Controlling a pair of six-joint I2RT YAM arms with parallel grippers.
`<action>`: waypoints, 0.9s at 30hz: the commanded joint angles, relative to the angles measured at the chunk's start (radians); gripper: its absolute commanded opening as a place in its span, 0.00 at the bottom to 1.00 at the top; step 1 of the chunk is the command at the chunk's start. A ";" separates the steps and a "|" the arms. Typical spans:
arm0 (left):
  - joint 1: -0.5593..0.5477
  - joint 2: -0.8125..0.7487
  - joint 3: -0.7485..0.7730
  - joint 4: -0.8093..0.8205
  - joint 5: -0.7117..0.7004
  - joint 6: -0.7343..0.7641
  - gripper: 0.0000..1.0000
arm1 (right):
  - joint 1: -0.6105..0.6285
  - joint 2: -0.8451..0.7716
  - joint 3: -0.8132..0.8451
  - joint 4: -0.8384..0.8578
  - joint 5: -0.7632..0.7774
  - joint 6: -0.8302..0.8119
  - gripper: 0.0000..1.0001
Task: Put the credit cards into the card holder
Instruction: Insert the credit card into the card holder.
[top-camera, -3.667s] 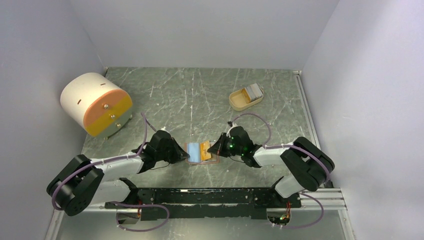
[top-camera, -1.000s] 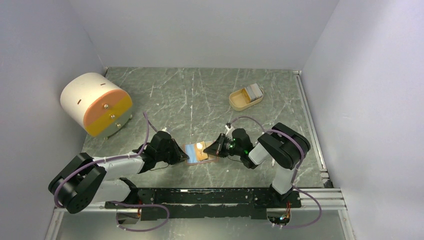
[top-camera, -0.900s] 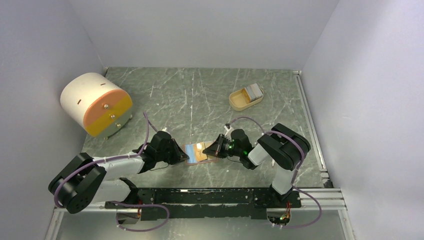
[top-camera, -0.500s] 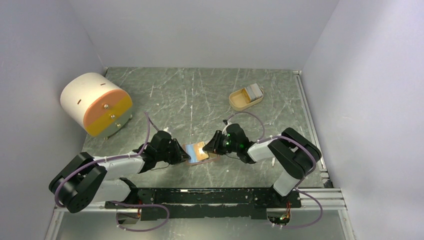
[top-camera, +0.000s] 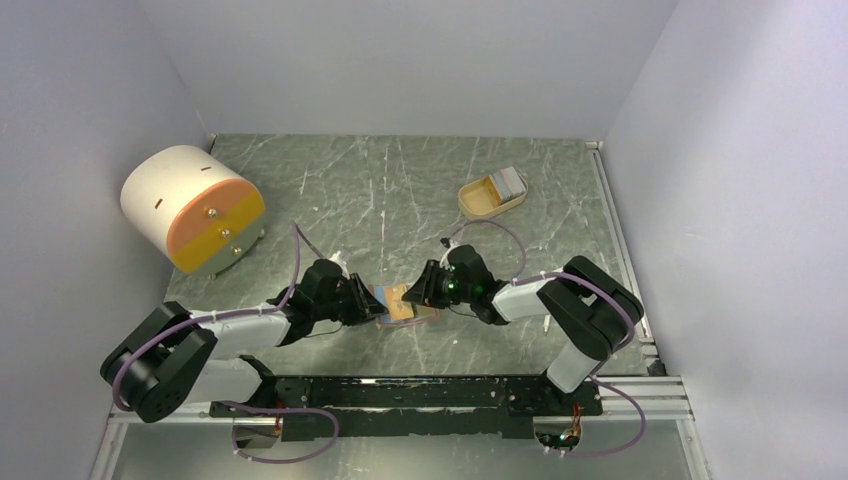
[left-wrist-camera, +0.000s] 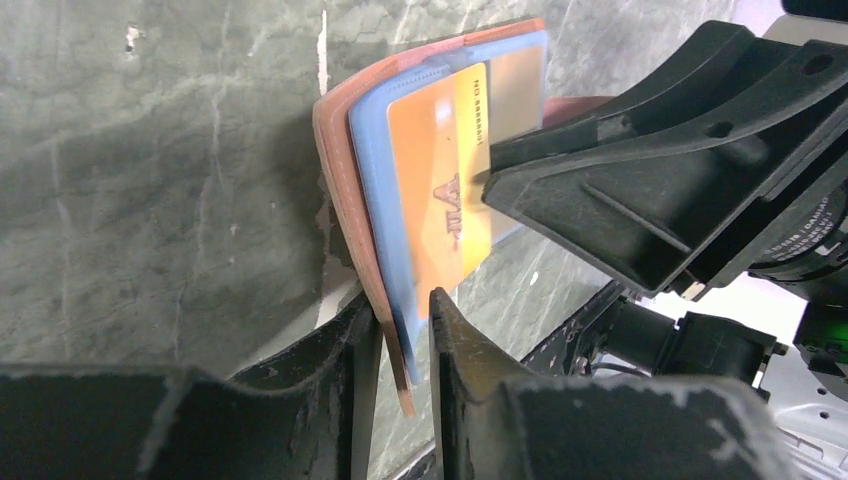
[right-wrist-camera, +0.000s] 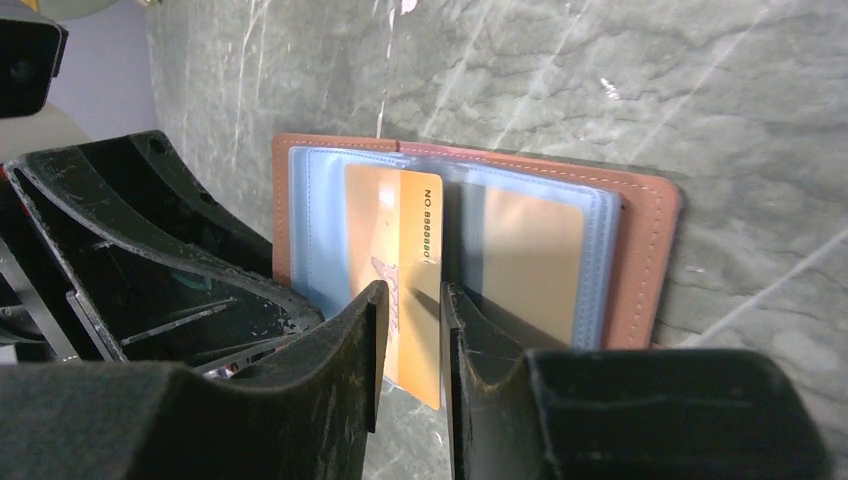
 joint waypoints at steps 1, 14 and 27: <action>-0.006 0.006 -0.011 0.083 0.041 0.006 0.29 | 0.027 0.034 -0.008 -0.004 -0.024 0.000 0.32; -0.005 -0.046 -0.025 0.070 0.028 -0.004 0.35 | 0.032 0.018 -0.010 -0.006 -0.014 -0.028 0.43; -0.005 -0.098 -0.063 0.124 0.017 -0.011 0.19 | 0.030 0.074 -0.003 0.119 -0.090 -0.004 0.11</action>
